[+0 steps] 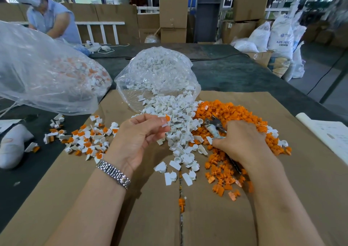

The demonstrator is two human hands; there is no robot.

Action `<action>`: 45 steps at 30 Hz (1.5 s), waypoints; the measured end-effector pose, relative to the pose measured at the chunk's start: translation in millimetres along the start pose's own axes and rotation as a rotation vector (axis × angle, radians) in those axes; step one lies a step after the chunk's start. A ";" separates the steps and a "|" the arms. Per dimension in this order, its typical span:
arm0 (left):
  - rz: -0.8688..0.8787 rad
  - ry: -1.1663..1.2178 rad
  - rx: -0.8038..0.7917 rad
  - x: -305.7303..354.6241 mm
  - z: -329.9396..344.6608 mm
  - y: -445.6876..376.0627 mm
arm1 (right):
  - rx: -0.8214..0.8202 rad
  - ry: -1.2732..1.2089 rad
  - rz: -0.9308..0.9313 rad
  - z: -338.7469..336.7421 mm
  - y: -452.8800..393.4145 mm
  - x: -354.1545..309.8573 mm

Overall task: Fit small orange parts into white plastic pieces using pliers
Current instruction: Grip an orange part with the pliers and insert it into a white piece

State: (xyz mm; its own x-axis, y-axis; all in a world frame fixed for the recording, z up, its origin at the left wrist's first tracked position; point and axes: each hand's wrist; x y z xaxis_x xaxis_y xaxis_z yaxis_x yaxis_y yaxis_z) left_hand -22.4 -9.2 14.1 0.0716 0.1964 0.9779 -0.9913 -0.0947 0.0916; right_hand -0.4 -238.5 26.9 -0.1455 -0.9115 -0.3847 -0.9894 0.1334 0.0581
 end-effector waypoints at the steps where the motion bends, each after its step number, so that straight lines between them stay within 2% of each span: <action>1: -0.004 0.009 -0.001 -0.2 -0.6 -0.5 | 0.011 -0.033 -0.006 0.3 0.0 -0.8; 4: -0.021 0.054 0.003 0.1 -1.6 -1.9 | 0.061 -0.226 -0.043 -0.1 -1.6 0.9; 7: -0.021 0.108 0.008 1.0 -1.3 -1.7 | 0.124 -0.539 -0.094 -9.8 2.9 -0.6; 10: -0.015 0.122 0.007 1.9 -1.7 -2.5 | 0.102 -0.787 -0.123 -25.6 11.6 -0.8; 11: -0.011 0.122 0.003 2.0 -2.3 -2.9 | 0.026 -0.826 -0.138 -29.9 14.0 -0.9; 15: -0.002 0.126 -0.023 2.6 -3.2 -3.8 | -0.540 -1.125 -0.161 -32.6 25.8 -12.9; 17: 0.005 0.108 -0.035 2.9 -3.8 -3.4 | -0.641 -1.037 -0.184 -25.7 31.6 -22.5; 21: 0.008 0.068 -0.058 3.9 -2.8 -2.2 | -0.654 -0.886 -0.250 -19.5 39.8 -36.2; 28: -0.013 -0.024 -0.004 4.4 0.9 -0.1 | -0.612 -0.758 -0.303 -16.3 44.2 -39.0; 38: -0.056 -0.038 -0.011 1.9 -2.5 -1.3 | -0.457 -0.588 -0.367 -4.9 47.5 -43.2; 45: -0.054 -0.027 -0.026 3.5 -0.5 2.1 | -0.419 -0.554 -0.303 -1.4 47.1 -47.1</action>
State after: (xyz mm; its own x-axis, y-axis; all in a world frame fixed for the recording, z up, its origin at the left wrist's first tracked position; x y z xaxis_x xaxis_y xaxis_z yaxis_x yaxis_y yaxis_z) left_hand -24.3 -8.2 17.6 0.1277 0.1744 0.9764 -0.9884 -0.0594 0.1399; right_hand -40.1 -189.8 49.1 0.0434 -0.5413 -0.8397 -0.9191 -0.3512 0.1788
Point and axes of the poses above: each hand's wrist, its own y-axis away from the middle knuckle, its own z-axis out of the palm, x = y × z, and after that the axes turned 12 degrees about -y, right-handed
